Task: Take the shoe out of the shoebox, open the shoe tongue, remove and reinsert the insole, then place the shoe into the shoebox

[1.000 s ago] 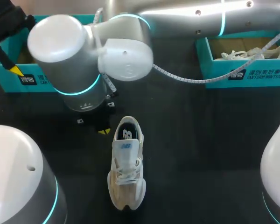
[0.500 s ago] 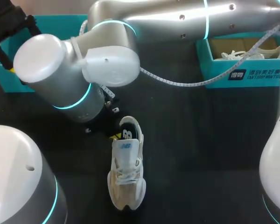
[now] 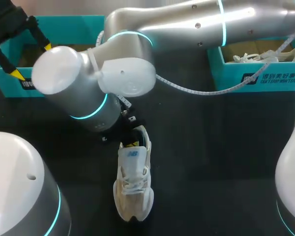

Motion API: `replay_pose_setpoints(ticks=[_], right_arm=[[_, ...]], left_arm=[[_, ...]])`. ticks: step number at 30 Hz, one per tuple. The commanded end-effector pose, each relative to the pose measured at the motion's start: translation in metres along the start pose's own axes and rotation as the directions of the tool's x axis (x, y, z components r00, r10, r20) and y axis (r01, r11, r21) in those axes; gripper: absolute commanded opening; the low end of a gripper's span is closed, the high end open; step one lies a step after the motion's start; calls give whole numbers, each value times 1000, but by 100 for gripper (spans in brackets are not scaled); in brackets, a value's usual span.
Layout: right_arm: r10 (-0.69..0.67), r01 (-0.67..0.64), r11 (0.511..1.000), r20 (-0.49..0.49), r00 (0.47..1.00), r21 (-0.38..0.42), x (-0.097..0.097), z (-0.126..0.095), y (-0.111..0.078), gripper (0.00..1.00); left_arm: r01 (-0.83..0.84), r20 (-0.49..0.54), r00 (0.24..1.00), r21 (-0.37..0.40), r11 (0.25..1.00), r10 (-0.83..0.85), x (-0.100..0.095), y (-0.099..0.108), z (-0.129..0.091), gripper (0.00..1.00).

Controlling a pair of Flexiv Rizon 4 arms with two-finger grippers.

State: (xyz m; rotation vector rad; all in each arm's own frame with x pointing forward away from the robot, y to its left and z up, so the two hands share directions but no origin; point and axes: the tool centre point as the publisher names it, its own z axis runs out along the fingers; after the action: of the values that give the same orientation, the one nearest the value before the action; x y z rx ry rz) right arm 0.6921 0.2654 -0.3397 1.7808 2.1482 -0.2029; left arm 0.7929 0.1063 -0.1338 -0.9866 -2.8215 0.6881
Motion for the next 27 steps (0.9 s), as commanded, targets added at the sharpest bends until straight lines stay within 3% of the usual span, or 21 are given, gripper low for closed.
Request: replay_pose_setpoints(ticks=[1, 11, 19, 27], right_arm=[[619, -619, 785, -30, 785, 9, -3, 17, 0, 0], [614, -613, 789, -46, 788, 45, 1, 41, 9, 0], [590, -590, 808, 5, 808, 0, 3, 19, 13, 0], [559, -560, 828, 62, 827, 12, 3, 25, 4, 0]], left_arm=[[0, -5, 1000, -2, 1000, 0, -1, 1, -1, 100], [0, -5, 1000, -2, 1000, 0, -1, 1, -1, 100], [0, -5, 1000, -2, 1000, 0, -1, 1, -1, 100], [0, -5, 1000, -2, 1000, 0, -1, 1, -1, 100]])
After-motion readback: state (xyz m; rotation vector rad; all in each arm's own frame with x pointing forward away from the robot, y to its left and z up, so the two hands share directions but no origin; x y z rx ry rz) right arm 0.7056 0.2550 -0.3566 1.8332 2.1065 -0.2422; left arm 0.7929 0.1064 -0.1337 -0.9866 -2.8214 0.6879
